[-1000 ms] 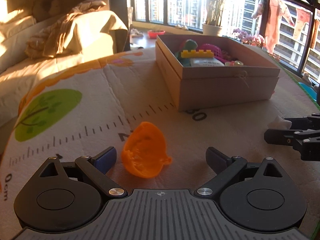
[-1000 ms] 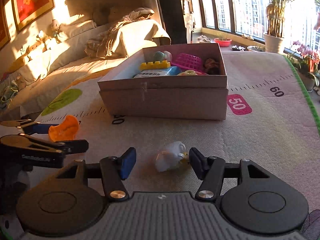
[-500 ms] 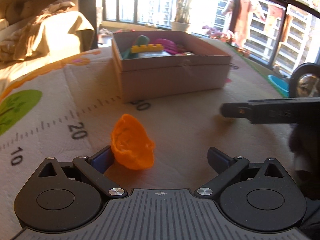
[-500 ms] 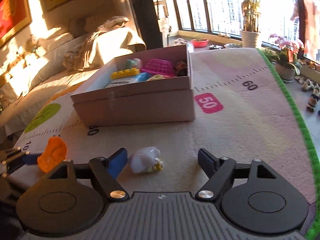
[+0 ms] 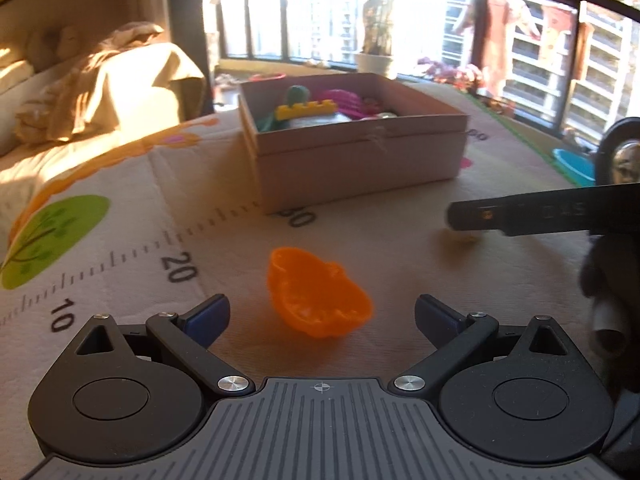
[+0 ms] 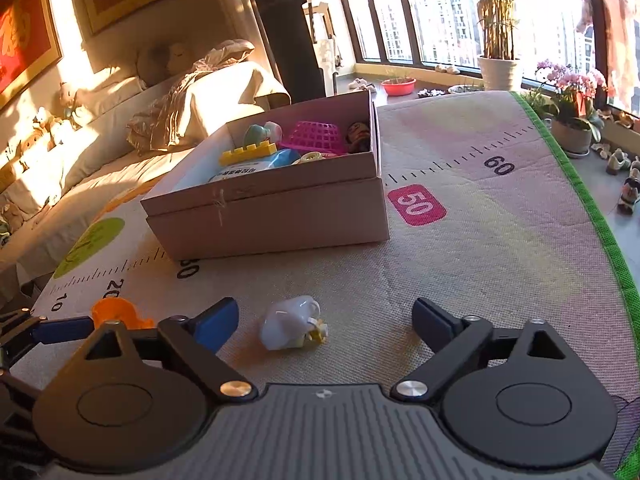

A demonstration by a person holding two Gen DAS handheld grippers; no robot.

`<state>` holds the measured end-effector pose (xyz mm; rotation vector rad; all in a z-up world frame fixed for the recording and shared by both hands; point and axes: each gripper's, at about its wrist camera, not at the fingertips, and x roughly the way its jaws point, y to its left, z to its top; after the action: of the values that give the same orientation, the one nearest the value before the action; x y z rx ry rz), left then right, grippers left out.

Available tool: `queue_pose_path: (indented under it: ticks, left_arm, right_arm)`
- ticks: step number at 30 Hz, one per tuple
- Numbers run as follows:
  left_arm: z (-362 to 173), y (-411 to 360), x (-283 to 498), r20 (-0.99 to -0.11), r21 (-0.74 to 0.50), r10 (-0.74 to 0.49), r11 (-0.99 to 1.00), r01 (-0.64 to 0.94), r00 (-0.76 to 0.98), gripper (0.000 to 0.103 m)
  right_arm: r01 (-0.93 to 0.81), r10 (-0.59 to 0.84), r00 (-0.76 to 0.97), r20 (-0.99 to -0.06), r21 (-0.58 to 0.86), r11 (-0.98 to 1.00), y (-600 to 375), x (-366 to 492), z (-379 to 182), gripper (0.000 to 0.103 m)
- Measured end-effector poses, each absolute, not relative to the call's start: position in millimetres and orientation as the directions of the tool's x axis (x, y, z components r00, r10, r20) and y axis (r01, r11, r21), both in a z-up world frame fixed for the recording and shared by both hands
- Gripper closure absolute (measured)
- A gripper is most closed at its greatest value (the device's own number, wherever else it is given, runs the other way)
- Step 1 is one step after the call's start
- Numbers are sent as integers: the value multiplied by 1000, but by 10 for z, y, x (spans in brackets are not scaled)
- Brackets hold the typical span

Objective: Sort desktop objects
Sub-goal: 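Reach the left gripper to the orange cup while the right gripper approaches the white figure, then position the left gripper around the orange cup while the right gripper aligns on the white figure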

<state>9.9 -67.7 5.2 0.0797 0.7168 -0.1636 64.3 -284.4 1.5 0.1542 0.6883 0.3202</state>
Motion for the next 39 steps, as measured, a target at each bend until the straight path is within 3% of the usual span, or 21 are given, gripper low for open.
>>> queue_pose_path:
  ticks: [5, 10, 12, 14, 18, 22, 39]
  left_arm:
    - [41, -717, 100, -673, -11, -158, 979, 204, 722, 6]
    - [37, -808, 48, -670, -4, -183, 970, 243, 719, 25]
    - [54, -811, 34, -666, -2, -183, 970, 243, 723, 41]
    - [64, -794, 44, -667, -1, -171, 974, 228, 726, 49]
    - [72, -666, 83, -672, 10, -106, 988, 152, 733, 57]
    - [91, -536, 76, -675, 16, -53, 996, 87, 736, 58]
    - [123, -441, 40, -688, 9, -34, 998, 55, 725, 46]
  right_arm:
    - [-227, 345, 731, -589, 267, 937, -2881, 636, 10, 5]
    - [-212, 342, 737, -583, 281, 936, -2909, 634, 12, 3]
    - [-205, 340, 740, -581, 287, 936, -2923, 631, 8, 2]
    - [-201, 338, 741, -580, 290, 936, -2928, 632, 7, 0]
    - [-196, 338, 742, -579, 295, 935, -2936, 633, 7, 0]
    - [-195, 340, 742, -578, 299, 934, -2943, 633, 3, 0]
    - [-179, 339, 750, -568, 319, 931, -2981, 635, -3, 0]
